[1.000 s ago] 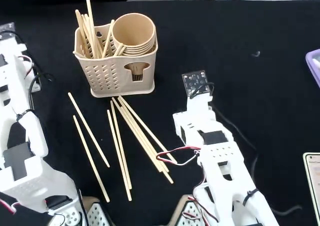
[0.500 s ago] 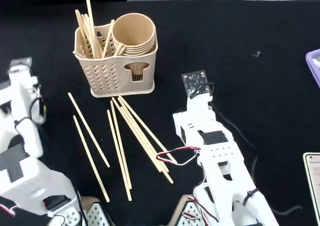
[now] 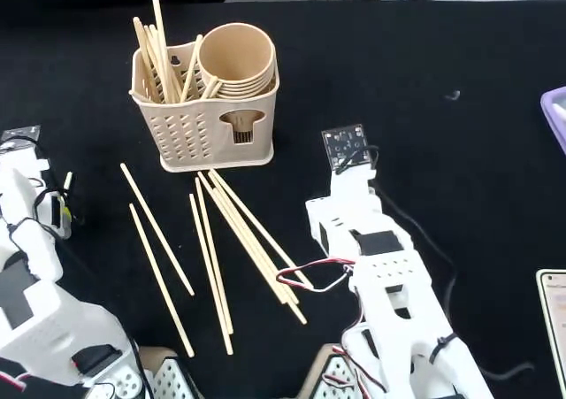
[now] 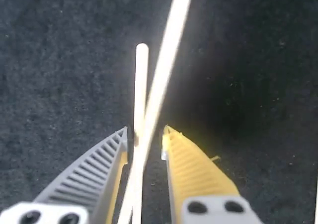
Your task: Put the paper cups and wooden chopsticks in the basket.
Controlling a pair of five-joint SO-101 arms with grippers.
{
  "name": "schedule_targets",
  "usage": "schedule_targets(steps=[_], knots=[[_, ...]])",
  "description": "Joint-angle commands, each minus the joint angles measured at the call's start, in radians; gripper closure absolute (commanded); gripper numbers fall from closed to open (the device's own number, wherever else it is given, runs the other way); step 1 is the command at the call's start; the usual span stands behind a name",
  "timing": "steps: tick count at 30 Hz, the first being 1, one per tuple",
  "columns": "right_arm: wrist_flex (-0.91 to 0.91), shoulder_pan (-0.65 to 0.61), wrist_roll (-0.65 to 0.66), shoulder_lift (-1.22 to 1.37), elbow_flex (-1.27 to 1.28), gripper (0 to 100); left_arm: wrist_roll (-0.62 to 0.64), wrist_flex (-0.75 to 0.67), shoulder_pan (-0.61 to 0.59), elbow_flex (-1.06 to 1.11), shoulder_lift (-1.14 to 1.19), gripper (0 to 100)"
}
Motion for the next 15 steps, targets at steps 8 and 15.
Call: schedule_targets(steps=[8, 15], knots=[[-0.02, -0.009, 0.014, -0.035, 0.016, 90.3, -0.098, -0.012, -0.058, -0.001, -0.008, 88], [-0.02, -0.012, 0.014, -0.033, 0.016, 90.3, -0.141, -0.048, -0.104, -0.004, -0.008, 87]])
